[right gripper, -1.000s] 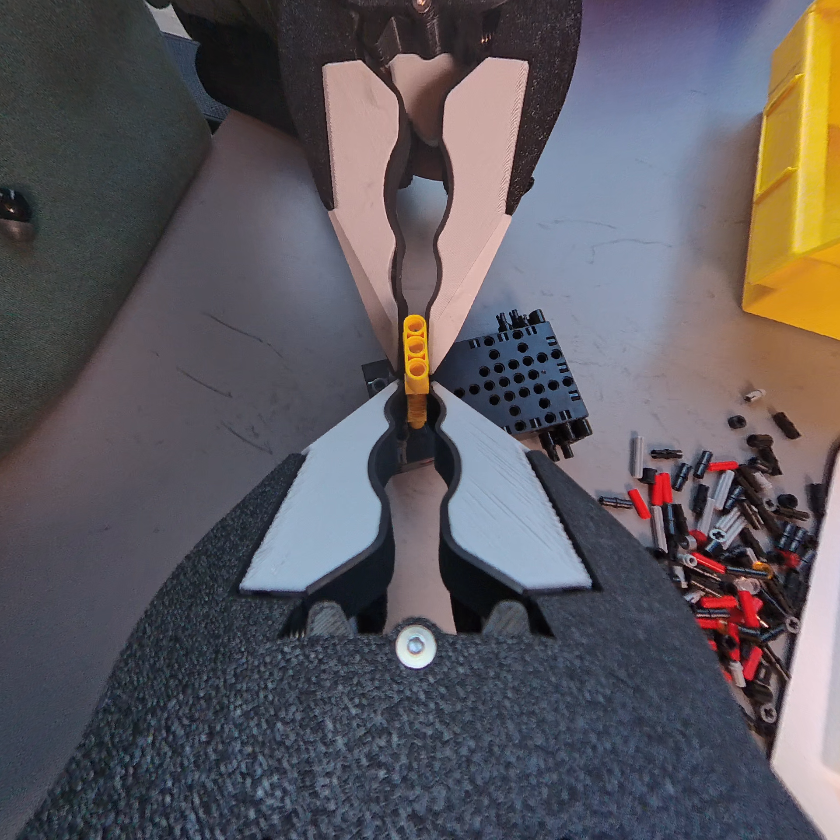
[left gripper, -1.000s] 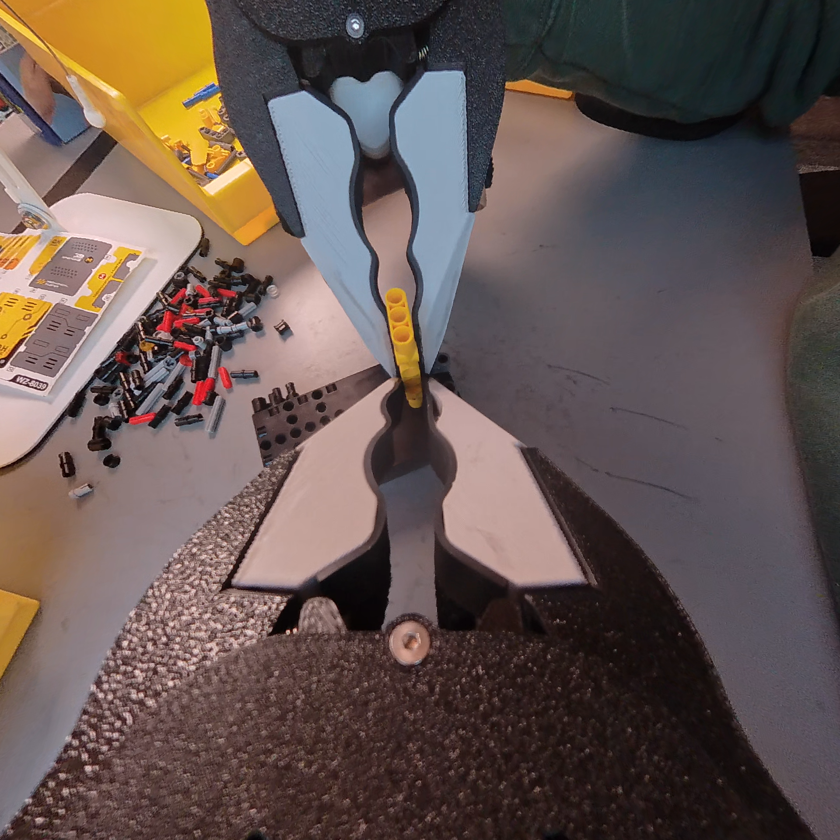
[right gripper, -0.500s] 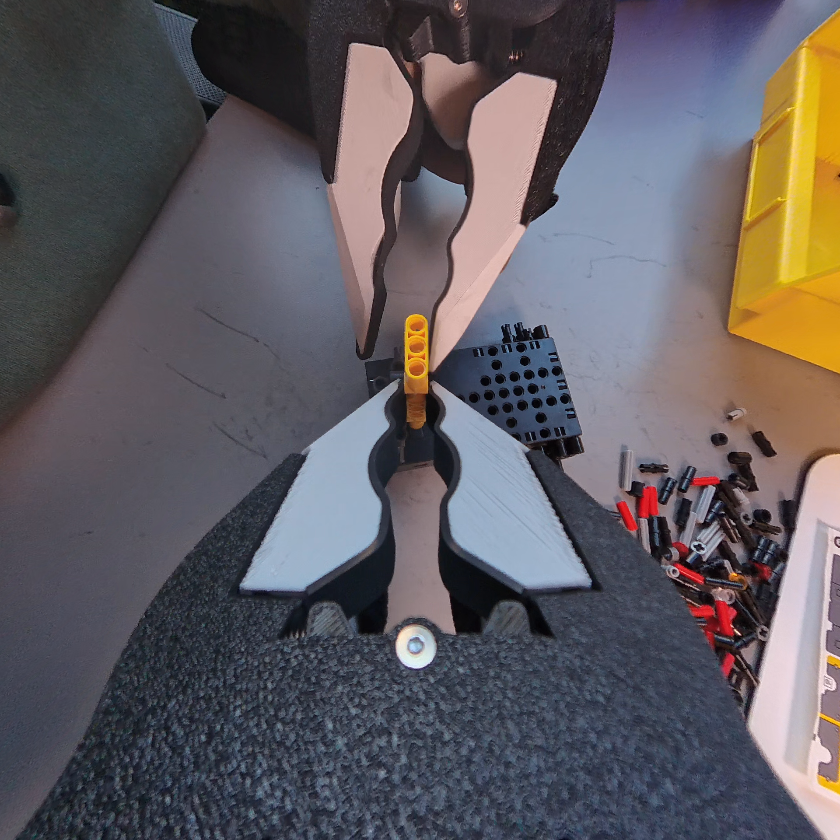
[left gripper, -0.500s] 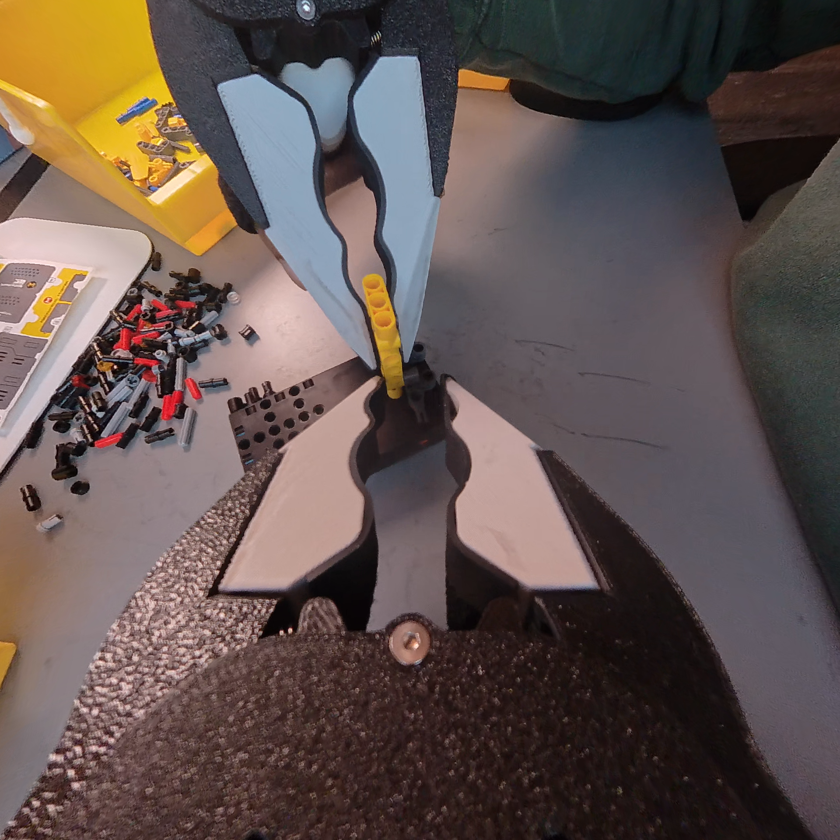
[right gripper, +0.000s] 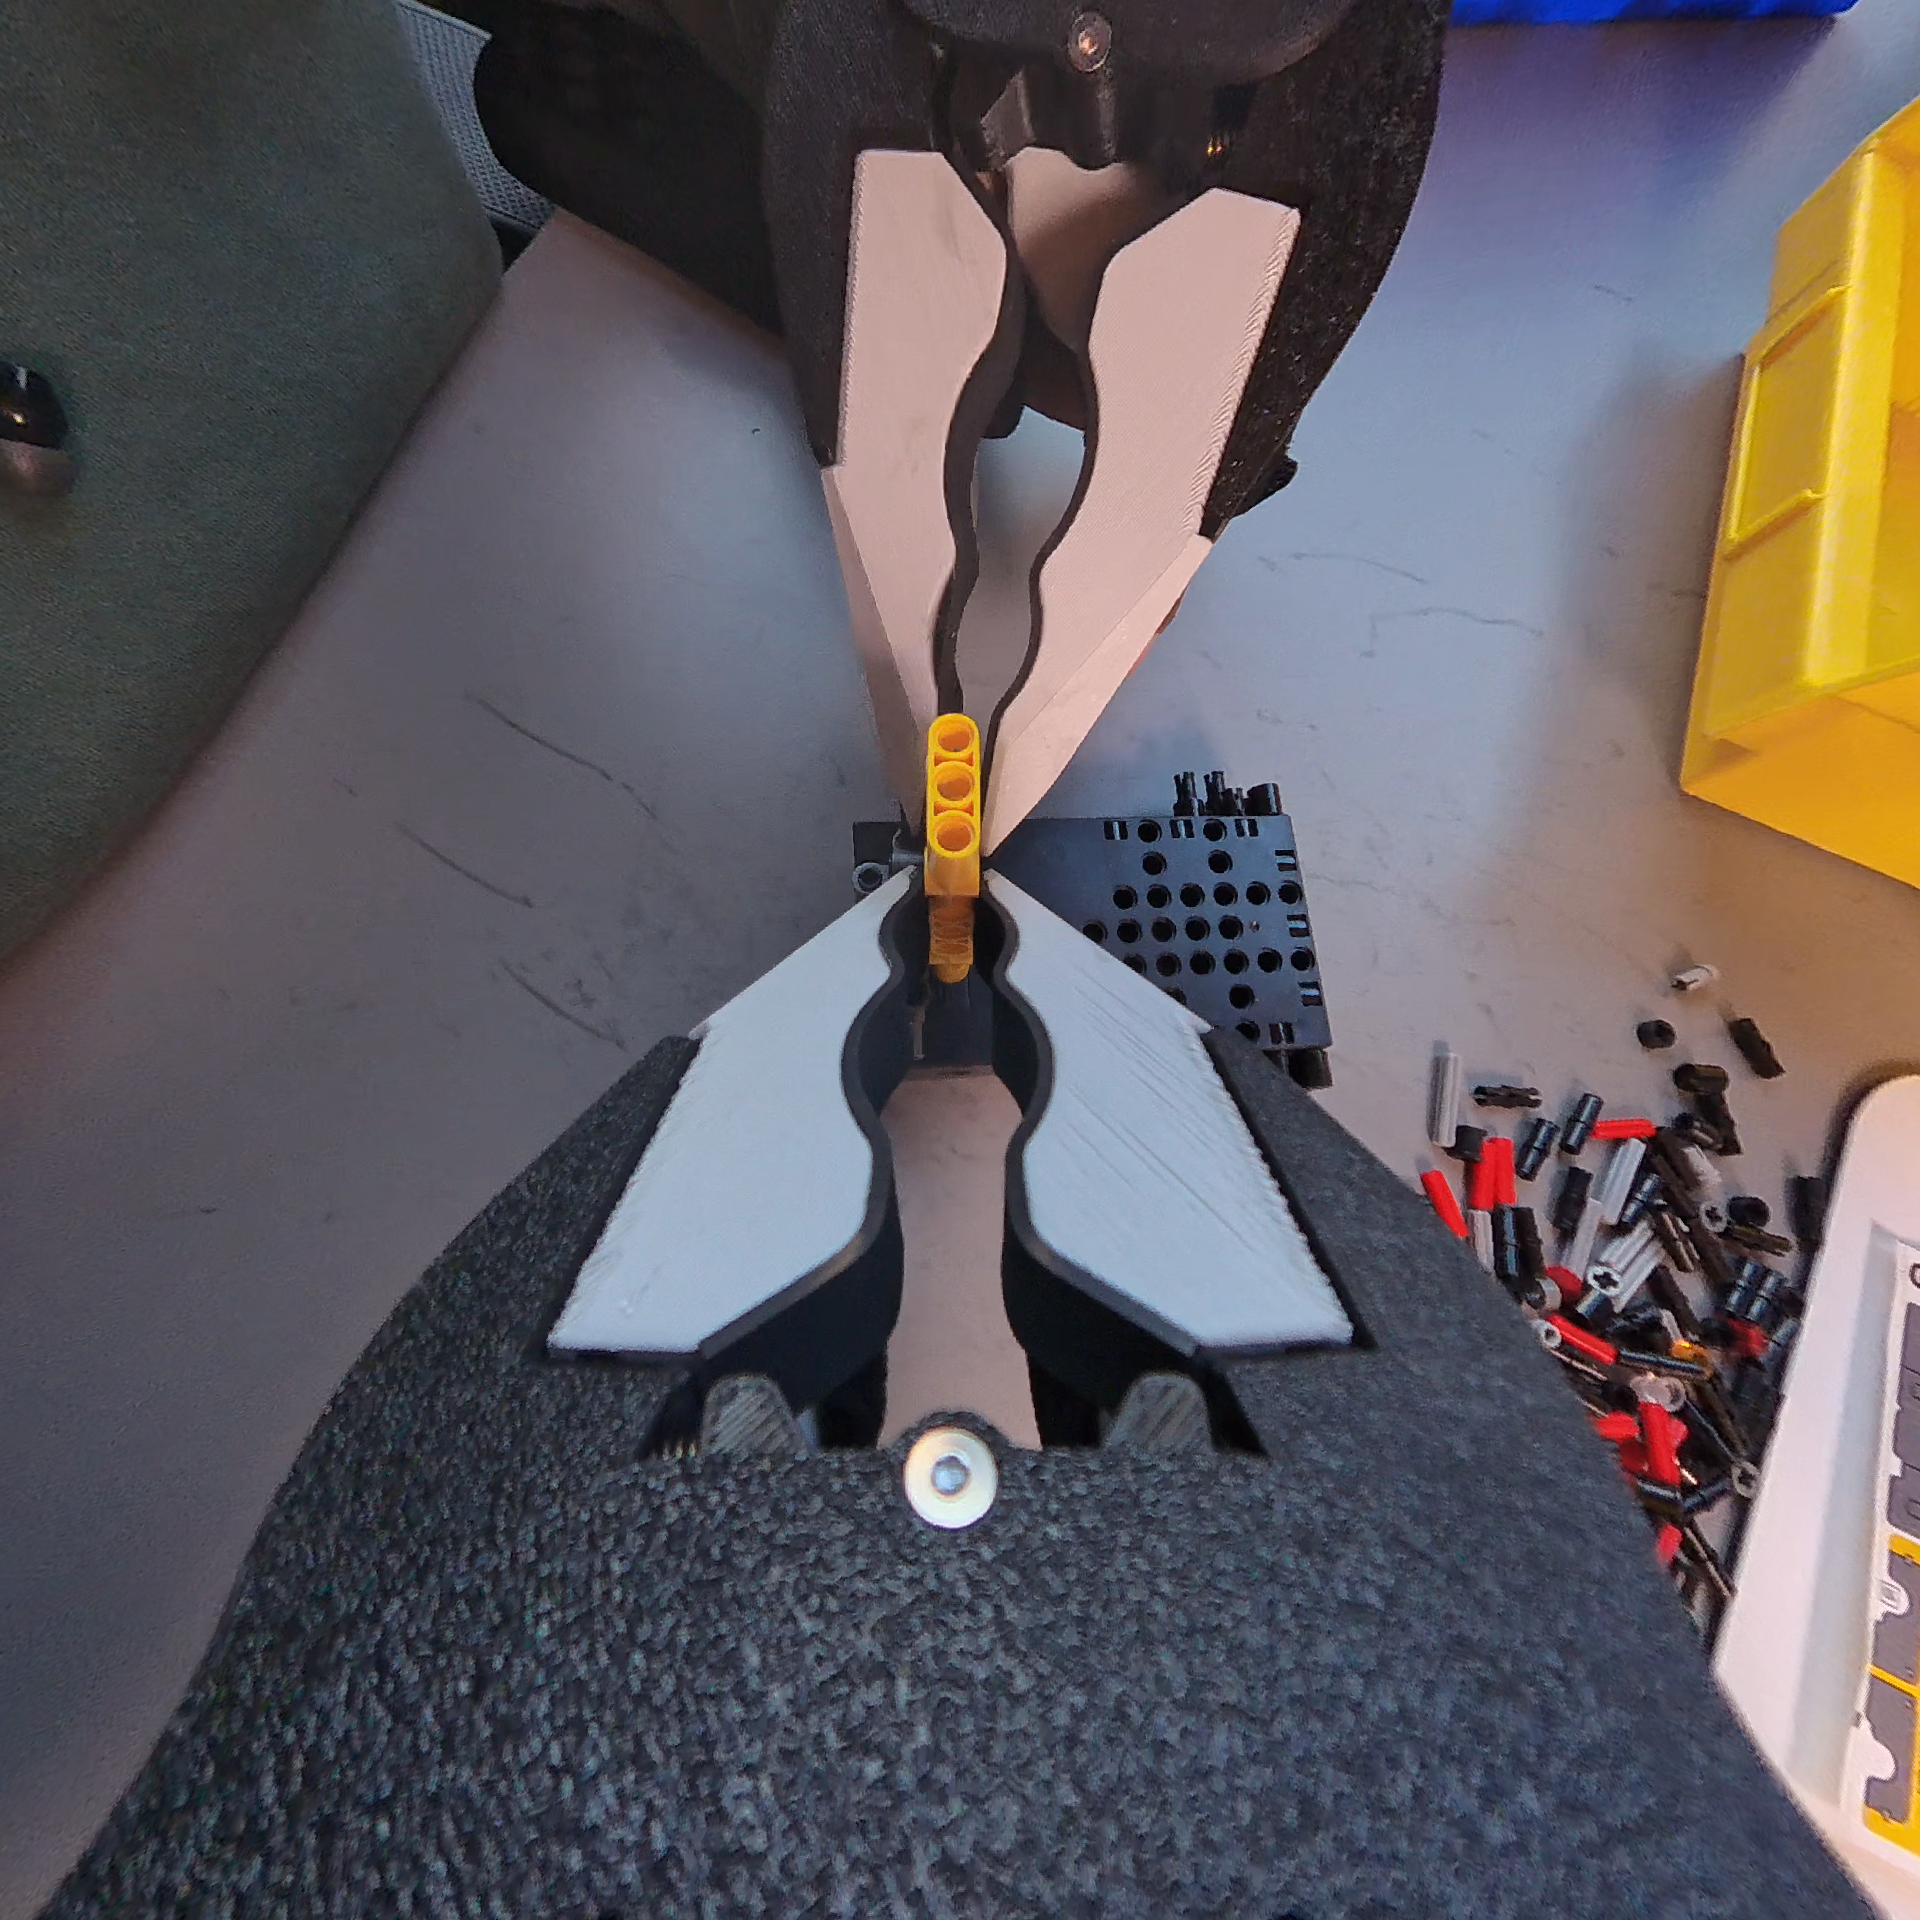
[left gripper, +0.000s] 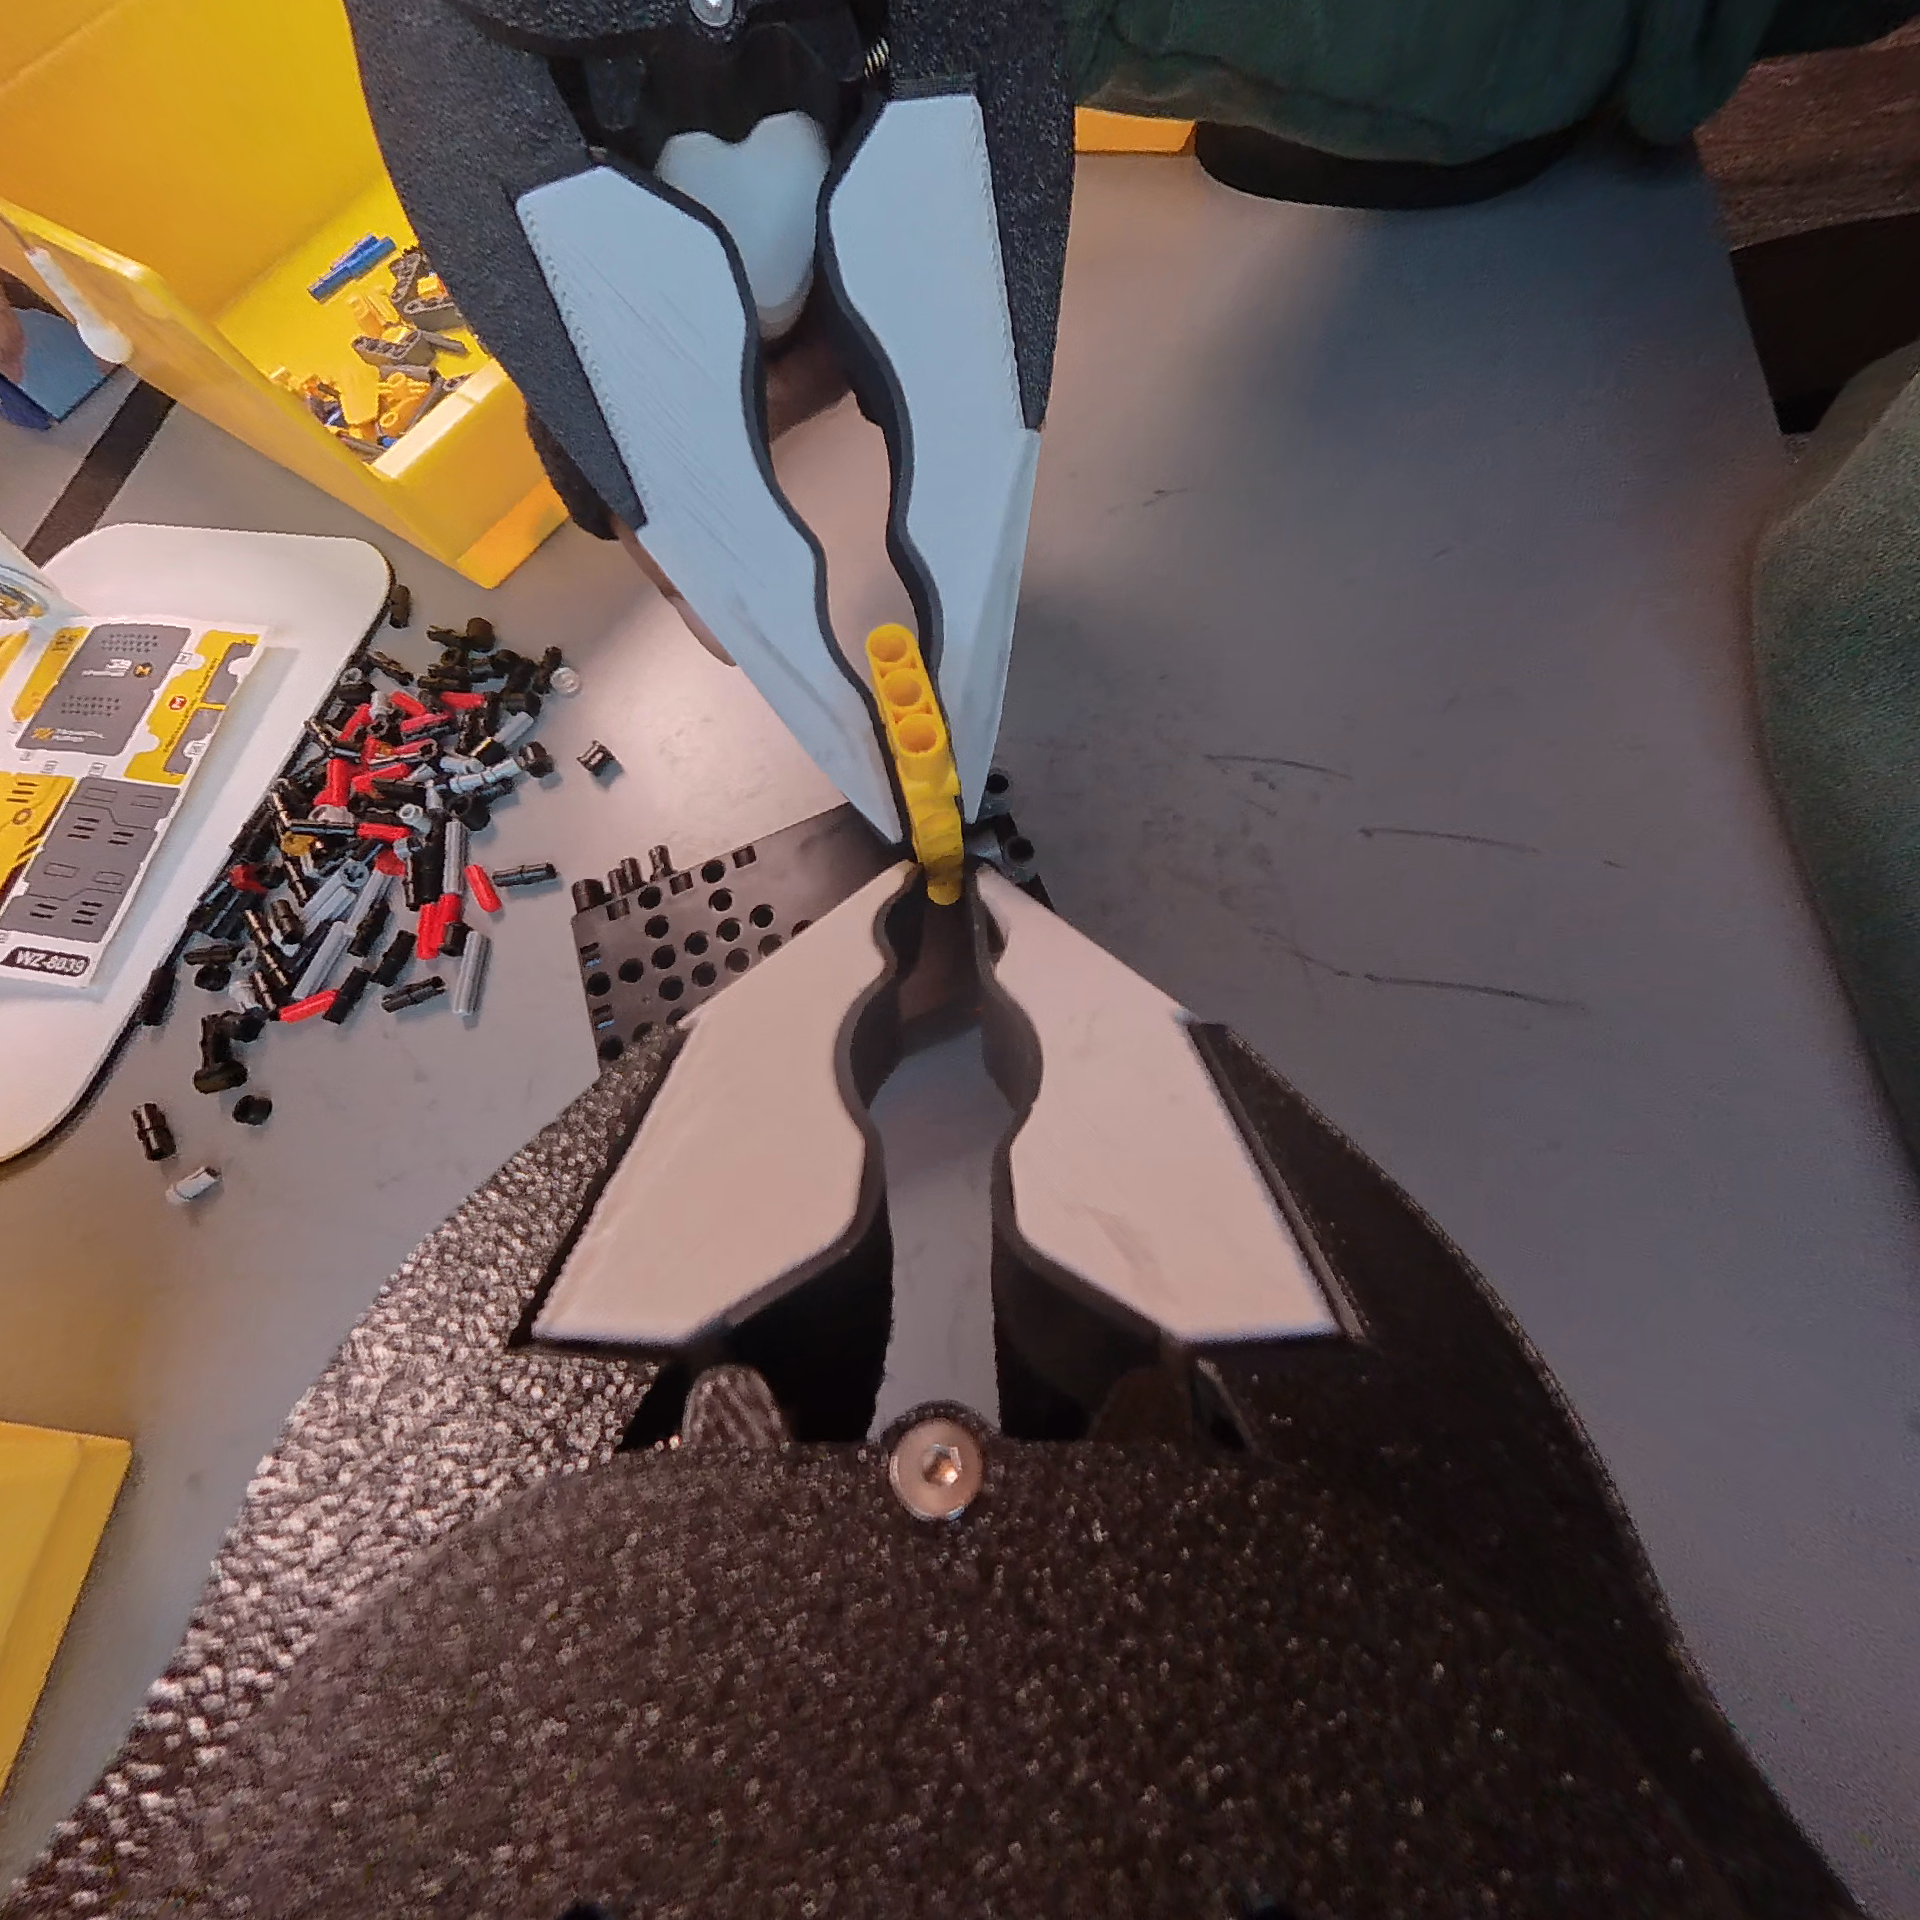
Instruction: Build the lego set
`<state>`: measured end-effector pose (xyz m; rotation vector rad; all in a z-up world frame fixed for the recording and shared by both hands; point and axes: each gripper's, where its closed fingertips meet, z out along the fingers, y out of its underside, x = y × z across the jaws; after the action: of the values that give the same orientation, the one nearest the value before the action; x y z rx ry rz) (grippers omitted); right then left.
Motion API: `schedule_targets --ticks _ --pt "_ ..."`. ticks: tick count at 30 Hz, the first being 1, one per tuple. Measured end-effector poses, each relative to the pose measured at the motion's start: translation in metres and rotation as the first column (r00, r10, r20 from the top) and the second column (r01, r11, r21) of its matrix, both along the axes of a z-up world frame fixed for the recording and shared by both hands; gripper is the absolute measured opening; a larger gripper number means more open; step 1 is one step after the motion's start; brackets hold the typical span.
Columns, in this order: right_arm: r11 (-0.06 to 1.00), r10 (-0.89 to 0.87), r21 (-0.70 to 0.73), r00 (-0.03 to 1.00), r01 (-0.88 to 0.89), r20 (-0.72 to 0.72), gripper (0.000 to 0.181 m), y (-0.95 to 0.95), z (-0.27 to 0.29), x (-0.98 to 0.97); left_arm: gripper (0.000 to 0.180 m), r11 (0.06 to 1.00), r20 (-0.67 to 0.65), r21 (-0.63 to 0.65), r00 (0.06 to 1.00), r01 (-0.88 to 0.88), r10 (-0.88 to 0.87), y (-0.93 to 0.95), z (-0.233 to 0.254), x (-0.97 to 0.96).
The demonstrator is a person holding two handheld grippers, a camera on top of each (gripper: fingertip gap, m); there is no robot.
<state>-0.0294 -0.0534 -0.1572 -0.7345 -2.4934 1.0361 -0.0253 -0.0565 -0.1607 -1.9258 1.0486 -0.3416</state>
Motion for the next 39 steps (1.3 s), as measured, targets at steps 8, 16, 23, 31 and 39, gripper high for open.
schedule_targets --ticks 8,16,23,31,39 --pt "1.0 -0.017 -0.019 0.999 0.017 -0.033 0.006 0.001 0.001 0.001 0.009 1.0 0.015 0.007 1.0 -0.01 0.01 0.002 0.001 0.0" --pt "0.998 -0.032 -0.051 0.999 0.03 -0.041 0.006 0.002 0.0 0.002 0.012 1.0 0.037 -0.001 0.999 -0.023 0.023 0.003 0.0 0.0" --pt "0.997 -0.055 -0.052 0.997 0.052 -0.052 0.006 0.002 0.0 -0.001 0.006 1.0 0.033 0.001 0.999 -0.023 0.023 0.003 0.0 -0.001" --pt "0.994 -0.109 -0.01 0.993 0.109 -0.035 0.018 0.012 -0.003 -0.004 0.0 0.999 0.009 0.01 0.999 -0.032 0.032 0.005 -0.003 -0.003" --pt "0.996 -0.086 -0.008 0.996 0.086 -0.007 0.009 0.009 -0.004 0.002 0.002 1.0 0.006 0.011 1.0 -0.016 0.016 0.003 -0.006 0.001"
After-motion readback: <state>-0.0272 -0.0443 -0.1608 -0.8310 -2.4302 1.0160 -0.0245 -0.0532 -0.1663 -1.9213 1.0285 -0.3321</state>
